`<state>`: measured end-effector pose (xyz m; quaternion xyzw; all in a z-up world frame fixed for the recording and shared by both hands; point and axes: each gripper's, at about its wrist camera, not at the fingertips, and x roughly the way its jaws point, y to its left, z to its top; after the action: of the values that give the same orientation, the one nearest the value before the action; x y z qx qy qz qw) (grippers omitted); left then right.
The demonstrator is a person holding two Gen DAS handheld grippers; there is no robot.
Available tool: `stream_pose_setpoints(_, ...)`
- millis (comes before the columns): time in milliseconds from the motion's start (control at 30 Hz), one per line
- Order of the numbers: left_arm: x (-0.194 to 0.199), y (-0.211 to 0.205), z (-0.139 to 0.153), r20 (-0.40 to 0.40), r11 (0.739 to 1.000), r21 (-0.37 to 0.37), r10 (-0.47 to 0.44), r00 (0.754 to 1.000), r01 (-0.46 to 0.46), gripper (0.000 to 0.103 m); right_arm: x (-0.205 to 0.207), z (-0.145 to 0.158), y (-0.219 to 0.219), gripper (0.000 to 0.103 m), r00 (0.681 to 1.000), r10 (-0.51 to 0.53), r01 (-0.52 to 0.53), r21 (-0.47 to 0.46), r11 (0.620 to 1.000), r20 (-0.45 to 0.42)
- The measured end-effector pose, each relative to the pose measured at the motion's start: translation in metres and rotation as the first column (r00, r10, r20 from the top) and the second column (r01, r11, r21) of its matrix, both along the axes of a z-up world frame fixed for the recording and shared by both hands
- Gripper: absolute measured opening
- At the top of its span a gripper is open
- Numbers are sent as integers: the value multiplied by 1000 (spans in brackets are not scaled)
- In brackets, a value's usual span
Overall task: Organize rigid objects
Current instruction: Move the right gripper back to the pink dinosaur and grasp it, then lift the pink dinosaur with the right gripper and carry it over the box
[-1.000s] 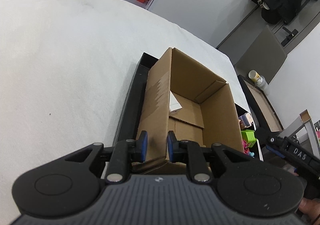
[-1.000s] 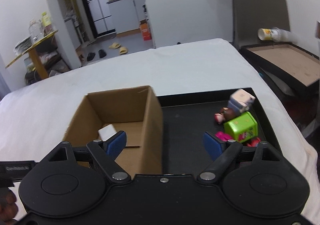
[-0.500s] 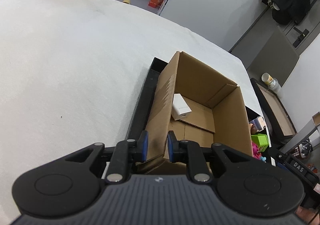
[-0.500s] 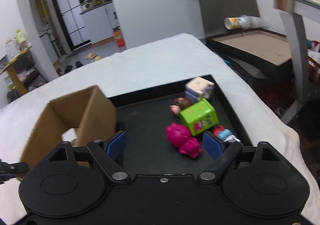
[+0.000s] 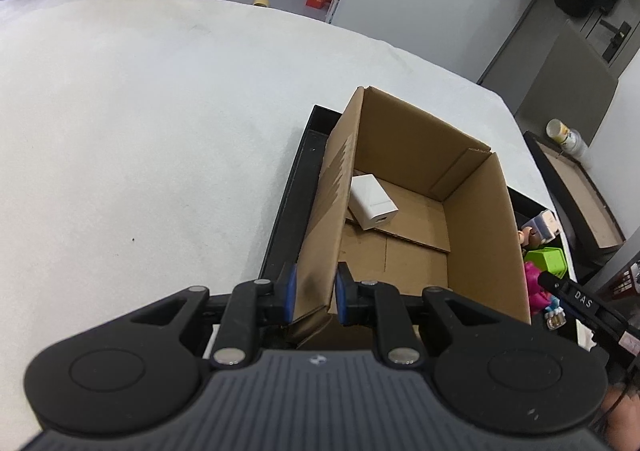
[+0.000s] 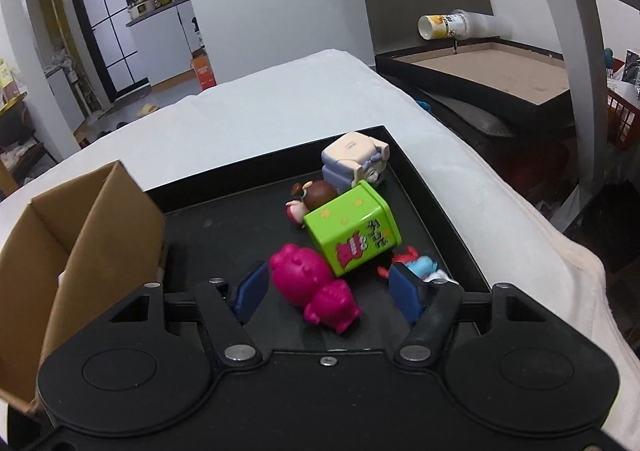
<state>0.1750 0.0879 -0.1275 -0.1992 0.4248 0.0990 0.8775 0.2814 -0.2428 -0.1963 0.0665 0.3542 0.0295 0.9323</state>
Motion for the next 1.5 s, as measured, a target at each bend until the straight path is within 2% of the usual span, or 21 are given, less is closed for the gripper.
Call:
stream_pose_setpoints(167, 5, -1, 8, 2, 1000, 19, 0, 1000, 0, 18, 9, -14, 1, 66, 999, 28, -27, 24, 999, -47)
stream_pose_setpoints(333, 7, -4, 11, 8, 1000, 28, -8, 1000, 8, 18, 15, -25, 8, 66, 993, 73, -73, 3, 997, -96)
stream_pose_setpoints(467, 7, -6, 11, 11, 999, 29, -30, 999, 30, 14, 11, -27, 13, 64, 992, 92, -94, -20, 995, -87)
stream_pose_setpoints(500, 7, -5, 11, 11, 999, 28, -32, 999, 31, 14, 10, -26, 14, 61, 992, 97, -99, -19, 995, -82)
stream_pose_setpoints(533, 7, -5, 11, 12, 999, 23, -31, 999, 30, 14, 9, -26, 14, 46, 992, 100, -102, -17, 995, -80)
stream_pose_setpoints(567, 6, -4, 12, 13, 999, 20, -28, 1000, 28, 14, 8, -26, 14, 35, 991, 107, -108, -10, 994, -86)
stream_pose_setpoints(900, 3, 0, 13, 20, 1000, -15, -13, 1000, 13, 12, 2, -2, 13, 34, 987, 140, -134, 82, 988, -77)
stream_pose_setpoints(1033, 3, 0, 13, 21, 1000, -12, -15, 1000, 15, 12, -3, 9, 16, 34, 986, 152, -149, 54, 987, -62)
stream_pose_setpoints(1167, 3, -8, 18, 23, 999, 41, -37, 999, 36, 12, -3, 14, 18, 34, 984, 169, -165, 70, 984, -62)
stream_pose_setpoints(1333, 1, -9, 16, 23, 999, 41, -28, 999, 27, 12, -7, 24, 26, 34, 978, 200, -195, 79, 978, -55)
stream_pose_setpoints(1500, 0, -3, 13, 19, 1000, 3, -4, 1000, 4, 10, -14, 35, 35, 34, 974, 221, -219, 35, 975, -57)
